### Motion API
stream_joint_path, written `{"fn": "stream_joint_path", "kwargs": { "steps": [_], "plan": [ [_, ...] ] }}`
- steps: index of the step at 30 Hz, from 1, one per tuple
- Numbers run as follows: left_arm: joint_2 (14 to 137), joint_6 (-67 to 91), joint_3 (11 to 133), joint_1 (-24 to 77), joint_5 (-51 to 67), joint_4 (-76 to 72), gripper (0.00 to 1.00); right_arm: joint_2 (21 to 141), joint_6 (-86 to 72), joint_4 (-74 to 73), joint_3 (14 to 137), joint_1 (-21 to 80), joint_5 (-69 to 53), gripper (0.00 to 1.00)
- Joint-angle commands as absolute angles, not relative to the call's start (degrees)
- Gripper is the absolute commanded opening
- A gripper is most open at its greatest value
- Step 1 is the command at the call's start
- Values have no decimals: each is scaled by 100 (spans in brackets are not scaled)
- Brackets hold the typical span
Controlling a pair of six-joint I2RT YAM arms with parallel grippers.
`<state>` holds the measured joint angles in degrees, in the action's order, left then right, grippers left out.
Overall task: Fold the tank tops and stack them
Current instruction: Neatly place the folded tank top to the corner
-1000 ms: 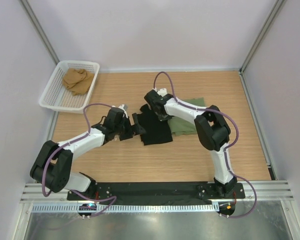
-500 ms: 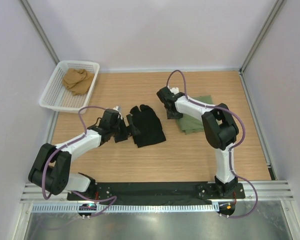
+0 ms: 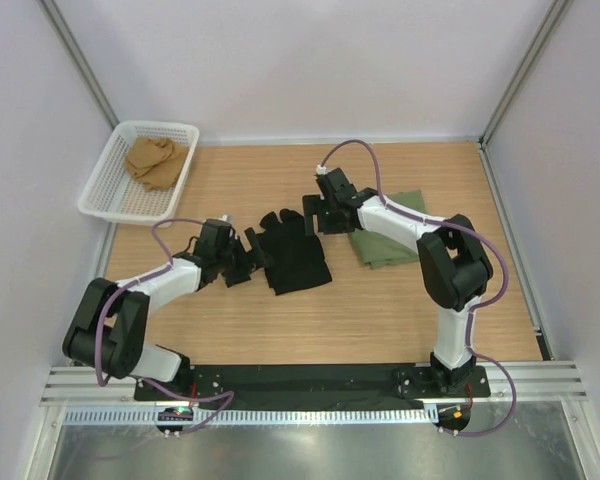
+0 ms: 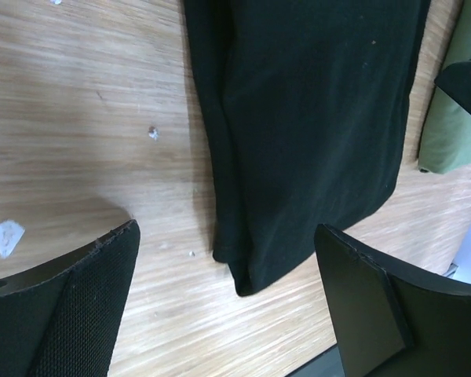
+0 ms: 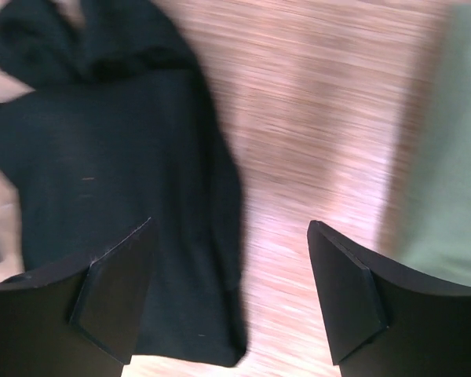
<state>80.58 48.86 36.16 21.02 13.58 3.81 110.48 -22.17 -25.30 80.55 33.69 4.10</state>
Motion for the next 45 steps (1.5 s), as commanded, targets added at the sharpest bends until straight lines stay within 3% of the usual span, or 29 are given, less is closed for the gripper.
{"fn": "stream_joint_path", "kwargs": {
  "steps": [1,13,17,18,20,25,30,45],
  "plan": [
    [8331,5080,3744,2057,1573,-182,92,11196,-2109,-1916,8165,3384,-658,83],
    [9580,5493,3797,2065,1881,-914,83,12058,-2224,-1723,8341,3305,-1608,78],
    [9817,5555,3876,2074,1863,-984,74,12190,-2206,-1670,8332,3305,-1863,70],
    [9852,5563,3937,2092,1863,-984,69,12217,-2206,-1661,8332,3305,-1898,68],
    [9984,5590,3972,2100,1793,-993,62,12243,-2224,-1661,8323,3296,-1942,54],
    [10291,5607,4148,2144,1626,-1028,34,12252,-2320,-1626,8358,3296,-1951,23],
    [10722,5555,4403,2259,1582,-1055,1,12085,-2373,-1512,8262,3296,-2022,4],
    [10012,5432,5184,2593,1353,-282,0,11101,-2391,-1573,8112,2971,-1696,1]
  ]
}}
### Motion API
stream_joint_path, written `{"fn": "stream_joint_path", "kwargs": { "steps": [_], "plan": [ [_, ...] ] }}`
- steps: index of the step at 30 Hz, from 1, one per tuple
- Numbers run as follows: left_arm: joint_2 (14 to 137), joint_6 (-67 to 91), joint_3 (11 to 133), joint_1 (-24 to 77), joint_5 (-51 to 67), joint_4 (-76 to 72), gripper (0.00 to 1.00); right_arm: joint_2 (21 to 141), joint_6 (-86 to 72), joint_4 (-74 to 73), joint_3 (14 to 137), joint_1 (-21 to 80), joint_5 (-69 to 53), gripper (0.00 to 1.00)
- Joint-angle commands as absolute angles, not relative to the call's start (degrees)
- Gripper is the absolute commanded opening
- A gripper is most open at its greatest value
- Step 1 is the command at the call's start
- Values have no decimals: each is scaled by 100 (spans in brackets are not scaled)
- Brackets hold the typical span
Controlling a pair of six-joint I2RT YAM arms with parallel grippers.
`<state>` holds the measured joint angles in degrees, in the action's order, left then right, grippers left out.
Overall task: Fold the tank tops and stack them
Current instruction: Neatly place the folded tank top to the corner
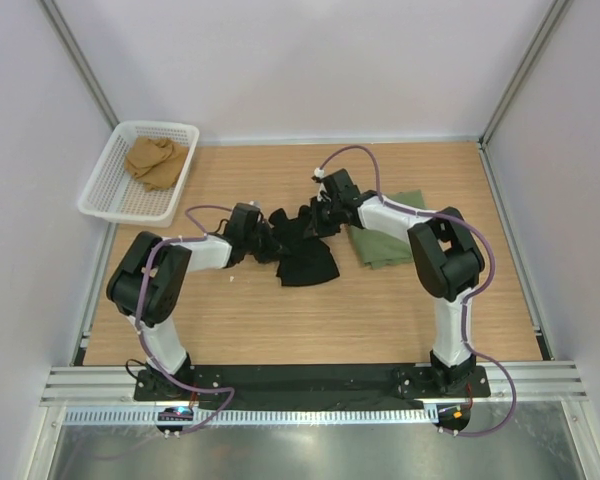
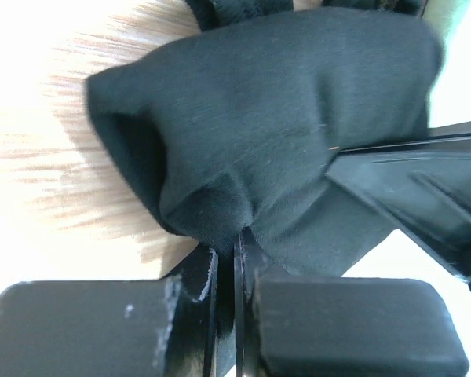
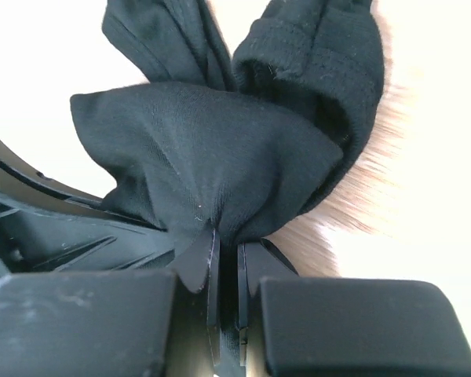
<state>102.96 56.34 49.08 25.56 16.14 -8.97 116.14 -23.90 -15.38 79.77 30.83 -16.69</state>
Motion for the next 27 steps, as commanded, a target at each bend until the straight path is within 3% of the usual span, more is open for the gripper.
{"fn": "stream_joint_path", "kwargs": {
  "steps": [1,27],
  "plan": [
    [9959,5440,5255,2601,1380,-220,0,11066,-2373,-1686,8156,2945,-1705,1],
    [10300,5555,7451,2944,1397,633,0,11091,-2110,-3084,9649,2268,-1819,1]
  ]
}}
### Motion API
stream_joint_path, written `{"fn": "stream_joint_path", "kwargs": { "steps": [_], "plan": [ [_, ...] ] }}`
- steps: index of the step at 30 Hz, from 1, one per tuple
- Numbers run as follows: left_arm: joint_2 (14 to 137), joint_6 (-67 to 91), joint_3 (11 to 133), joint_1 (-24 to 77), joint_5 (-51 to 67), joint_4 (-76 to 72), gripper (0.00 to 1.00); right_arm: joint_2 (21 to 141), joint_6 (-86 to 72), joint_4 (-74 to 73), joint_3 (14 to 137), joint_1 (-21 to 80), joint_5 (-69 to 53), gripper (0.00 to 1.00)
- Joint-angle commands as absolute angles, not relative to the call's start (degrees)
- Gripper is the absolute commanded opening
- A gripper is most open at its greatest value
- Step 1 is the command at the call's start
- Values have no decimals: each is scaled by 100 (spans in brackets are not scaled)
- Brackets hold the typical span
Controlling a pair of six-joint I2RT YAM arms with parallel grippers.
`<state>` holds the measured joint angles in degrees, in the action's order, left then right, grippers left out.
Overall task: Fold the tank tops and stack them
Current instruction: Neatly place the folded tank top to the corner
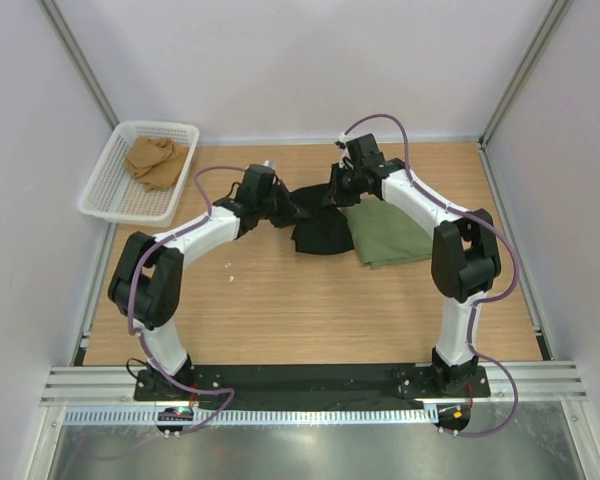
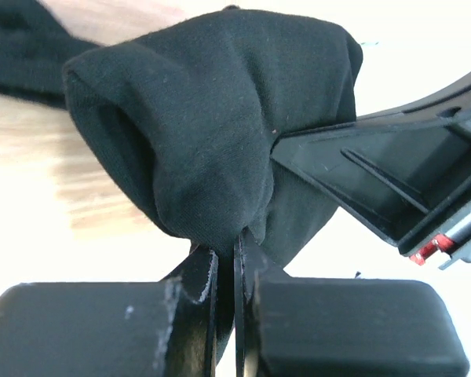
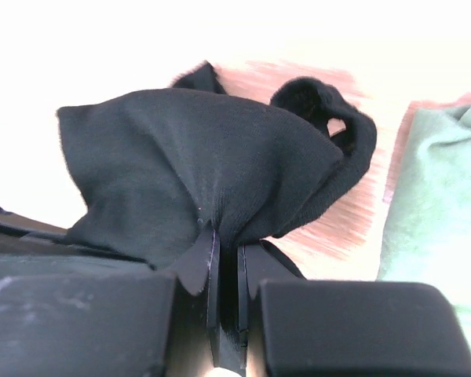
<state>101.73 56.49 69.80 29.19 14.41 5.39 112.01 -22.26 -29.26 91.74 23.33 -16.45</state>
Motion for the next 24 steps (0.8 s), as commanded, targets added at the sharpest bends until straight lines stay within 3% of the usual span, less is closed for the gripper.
{"fn": "stream_joint_path", "kwargs": {
  "steps": [1,13,24],
  "plan": [
    [10353,5546,7540,2944,1380,694,0,11153,-2118,-3128,9851,2250,-1828,1],
    [11689,5590,9517,2936,1468,1160,0,12322,-1942,-4139,11846,1697,-1977,1],
    [12549,6099,10589,3251,1740,1055,0,12208,-1819,-4377,11540,959,-1898,1]
  ]
}}
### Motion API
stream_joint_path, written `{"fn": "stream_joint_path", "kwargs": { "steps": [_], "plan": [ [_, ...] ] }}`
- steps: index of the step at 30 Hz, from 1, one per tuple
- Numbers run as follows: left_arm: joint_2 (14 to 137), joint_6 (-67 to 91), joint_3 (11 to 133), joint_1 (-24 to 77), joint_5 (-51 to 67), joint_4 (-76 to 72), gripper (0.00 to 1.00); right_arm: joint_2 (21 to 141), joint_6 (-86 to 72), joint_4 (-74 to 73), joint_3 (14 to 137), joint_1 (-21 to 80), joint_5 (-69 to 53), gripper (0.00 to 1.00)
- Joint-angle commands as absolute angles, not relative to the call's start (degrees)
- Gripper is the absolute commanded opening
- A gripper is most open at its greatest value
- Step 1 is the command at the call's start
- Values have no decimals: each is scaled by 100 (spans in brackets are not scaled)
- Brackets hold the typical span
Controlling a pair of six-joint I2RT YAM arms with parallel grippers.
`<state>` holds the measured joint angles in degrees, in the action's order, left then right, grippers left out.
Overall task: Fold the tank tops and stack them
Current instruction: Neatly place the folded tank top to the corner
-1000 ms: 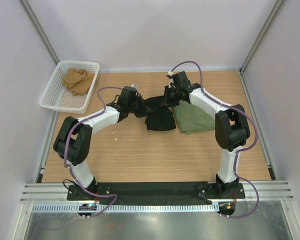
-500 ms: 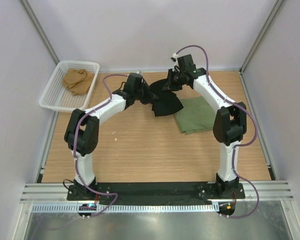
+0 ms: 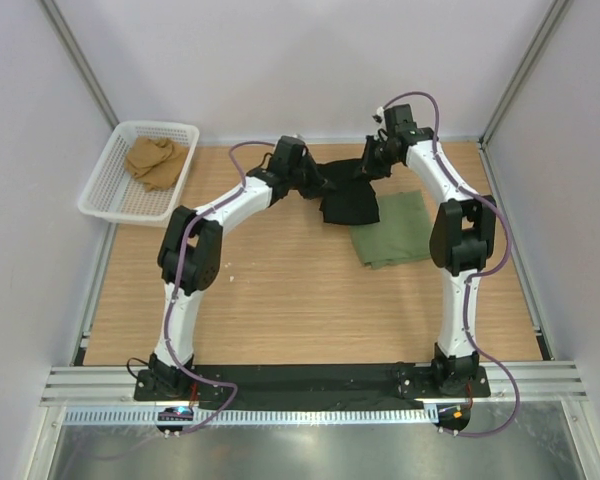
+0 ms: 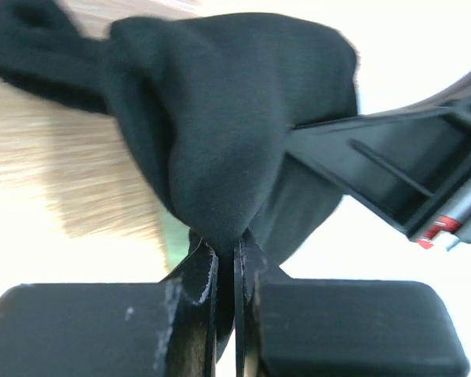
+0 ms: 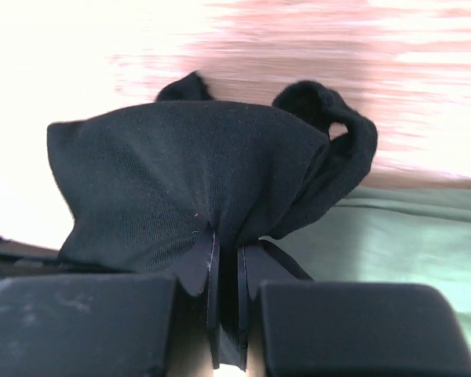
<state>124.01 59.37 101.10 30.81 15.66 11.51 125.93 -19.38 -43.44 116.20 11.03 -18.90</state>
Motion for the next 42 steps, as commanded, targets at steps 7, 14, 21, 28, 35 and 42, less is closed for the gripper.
{"fn": "stream_joint_path", "kwargs": {
  "steps": [7,14,21,28,35,42],
  "plan": [
    [13183,6521,11521,3498,1942,1081,0,12234,-1696,-4790,11716,616,-1784,1],
    [13797,6723,12399,3814,1828,1169,0,12173,-1643,-4974,11725,335,-1714,1],
    [13958,6698,12693,3981,1714,1231,0,12007,-1600,-5097,11646,150,-1626,1],
    [13632,6820,11963,4271,1608,932,0,11593,-1503,-5133,11075,141,-1415,1],
    [13404,6970,11286,4447,1652,598,0,11408,-1415,-5177,10565,132,-1239,2],
    [13236,6996,11145,4465,1670,598,0,11233,-1459,-5098,10257,141,-1283,2]
  ]
}}
